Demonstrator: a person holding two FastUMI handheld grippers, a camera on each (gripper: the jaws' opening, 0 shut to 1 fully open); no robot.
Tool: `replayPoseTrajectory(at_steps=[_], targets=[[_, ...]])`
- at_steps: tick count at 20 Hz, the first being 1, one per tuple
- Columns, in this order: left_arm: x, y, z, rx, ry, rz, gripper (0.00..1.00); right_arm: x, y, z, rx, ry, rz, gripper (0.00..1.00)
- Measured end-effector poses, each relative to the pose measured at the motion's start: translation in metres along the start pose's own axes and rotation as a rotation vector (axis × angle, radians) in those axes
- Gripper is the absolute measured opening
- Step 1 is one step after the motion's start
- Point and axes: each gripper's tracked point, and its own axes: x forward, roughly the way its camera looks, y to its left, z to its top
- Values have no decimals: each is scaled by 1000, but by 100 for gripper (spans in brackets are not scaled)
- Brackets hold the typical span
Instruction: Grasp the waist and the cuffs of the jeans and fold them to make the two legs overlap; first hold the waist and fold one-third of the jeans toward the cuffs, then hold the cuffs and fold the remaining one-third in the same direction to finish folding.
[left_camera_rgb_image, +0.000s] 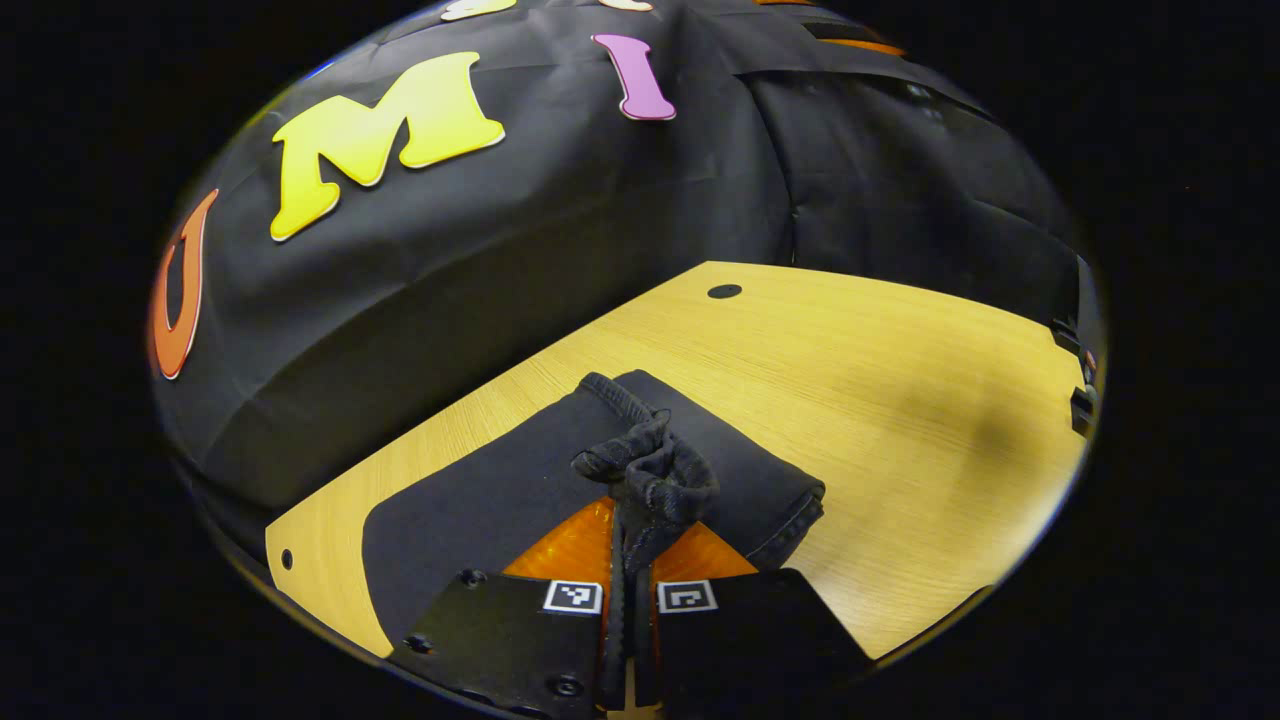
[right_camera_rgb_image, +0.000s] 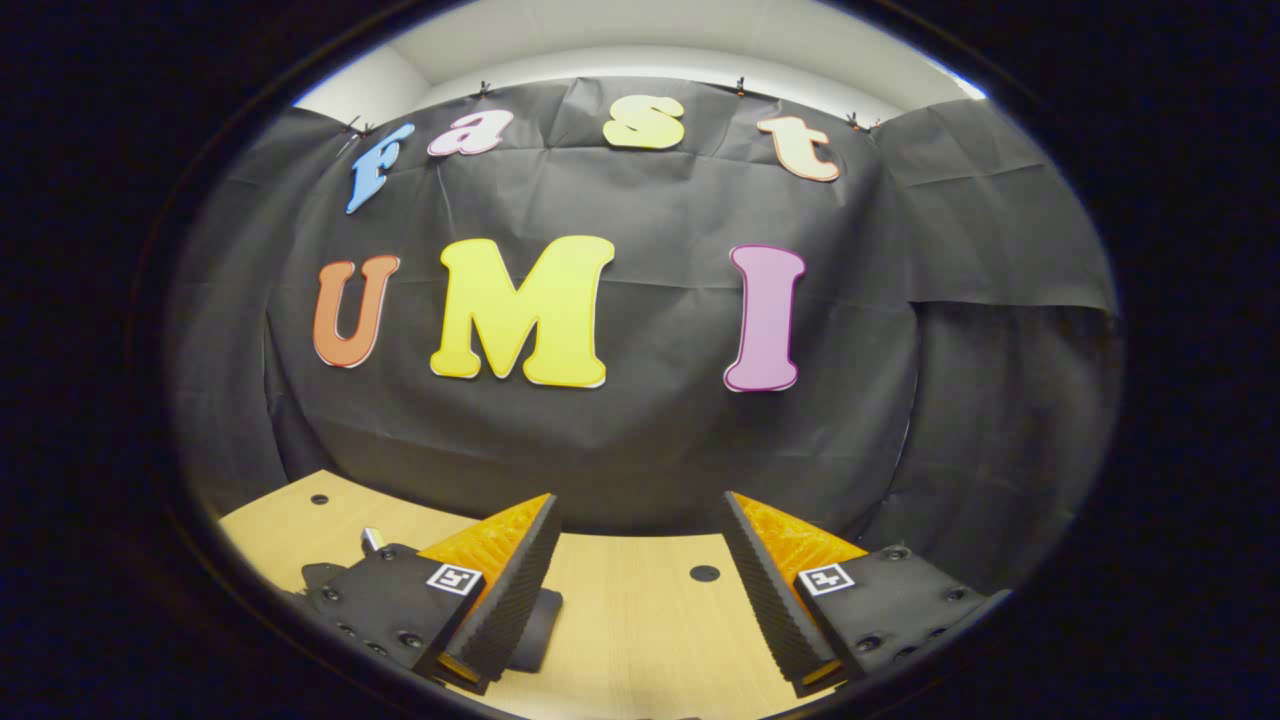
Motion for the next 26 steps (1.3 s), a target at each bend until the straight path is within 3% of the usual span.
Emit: replayPoseTrajectory(at_steps=[1,4,6,7,8,9,10,14,26], targets=[[-5,-6,2,-12,1,-15,10,-2,0,0,-1,0,1,99],[-5,-3,11,-6,-32,14,63,-7,1,3,-10,-6,1,99],[-12,-12,16,-60,-50,-14,81,-10,0,5,-17,-11,-1,99],[-13,-21,19,-98,-66,-49,84,-12,0,8,-18,-13,-3,99],[-18,-27,29,-123,-86,-70,100,-13,-1,10,-17,-17,-4,99],[-28,-29,39,-134,-105,-69,96,-15,-1,14,-18,-24,-6,99],[-36,-29,47,-135,-127,-61,100,-17,-2,18,-21,-30,-9,99],[-75,-21,77,-228,-214,-39,99,-21,6,34,-29,-53,-2,99],[-255,154,123,-439,-440,396,99,-26,103,50,26,-91,136,99]])
